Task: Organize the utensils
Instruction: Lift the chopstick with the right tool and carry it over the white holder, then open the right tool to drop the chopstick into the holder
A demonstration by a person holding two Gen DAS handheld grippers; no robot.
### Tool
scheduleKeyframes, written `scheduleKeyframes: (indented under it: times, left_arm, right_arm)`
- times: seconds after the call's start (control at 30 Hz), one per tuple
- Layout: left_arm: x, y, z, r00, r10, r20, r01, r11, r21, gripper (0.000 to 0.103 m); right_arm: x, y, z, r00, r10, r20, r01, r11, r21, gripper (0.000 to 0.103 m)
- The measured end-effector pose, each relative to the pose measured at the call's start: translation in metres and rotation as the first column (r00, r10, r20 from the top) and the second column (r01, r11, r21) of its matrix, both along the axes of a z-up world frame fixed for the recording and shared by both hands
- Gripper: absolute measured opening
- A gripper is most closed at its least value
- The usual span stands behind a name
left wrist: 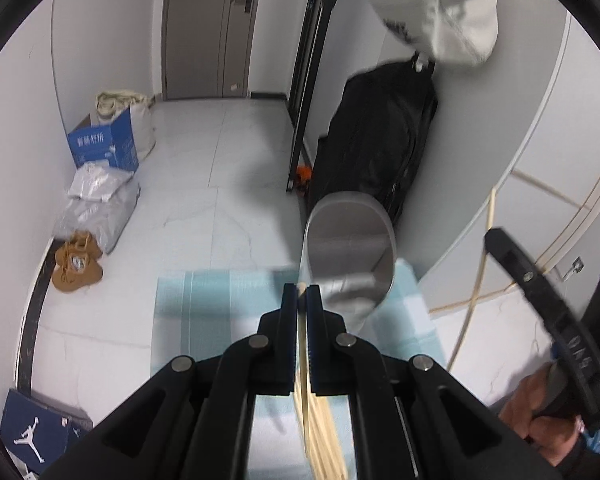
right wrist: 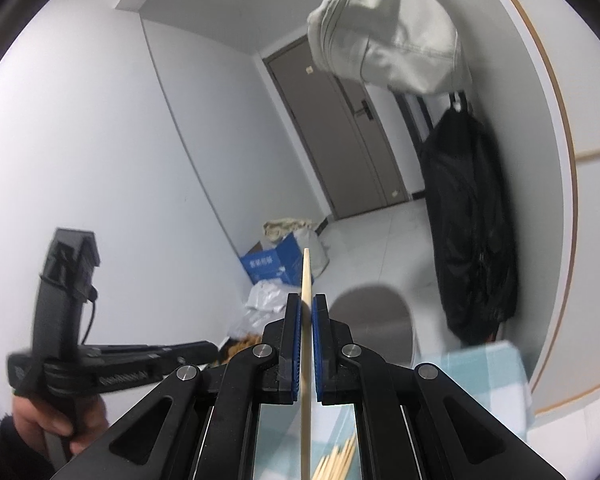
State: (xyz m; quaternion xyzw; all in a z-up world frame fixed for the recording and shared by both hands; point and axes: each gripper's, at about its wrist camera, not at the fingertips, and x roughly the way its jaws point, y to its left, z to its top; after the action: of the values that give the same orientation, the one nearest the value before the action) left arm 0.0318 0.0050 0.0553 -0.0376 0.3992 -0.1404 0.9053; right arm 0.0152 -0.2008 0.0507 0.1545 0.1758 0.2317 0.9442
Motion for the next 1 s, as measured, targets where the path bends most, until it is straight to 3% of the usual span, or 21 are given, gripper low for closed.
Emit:
scheduleKeyframes:
  times: [0.2, 0.37, 0.6, 0.8, 1.0]
  left_arm:
    - [0.024, -0.004, 0.049, 0.996, 0.008, 0.086, -0.003, 0.999, -0.052, 0.000]
    - [0.042, -0.009, 0.067, 0.987, 0.014, 0.163, 0.002, 0.995, -0.098, 0.000]
    - [0.083, -0.020, 0.059, 0.979, 0.025, 0.202, -0.003, 0.994, -0.108, 0.000]
    - [0.107, -0.018, 0.049, 0.979, 0.046, 0.199, -0.024, 0.993, -0.116, 0.000]
    - [0.122, -0.015, 0.033, 0.975, 0.065, 0.211, -0.034, 0.989, -0.147, 0.000]
  right_arm:
    - [0.035, -0.010, 0.027, 0.998, -0.046, 0.047, 0.045, 0.999, 0.023, 0.004]
    - [0.068, -0.015, 0.041, 0.994, -0.077, 0.079, 0.073, 0.996, 0.052, 0.005]
    - [0.115, -0.011, 0.044, 0.989, -0.105, 0.100, 0.102, 0.994, 0.036, 0.004]
    - [0.142, -0.008, 0.028, 0.973, -0.196, 0.119, 0.195, 0.981, 0.018, 0.004]
    - [0.164, -0.004, 0.004, 0.974, -0.204, 0.097, 0.203, 0.979, 0.017, 0.004]
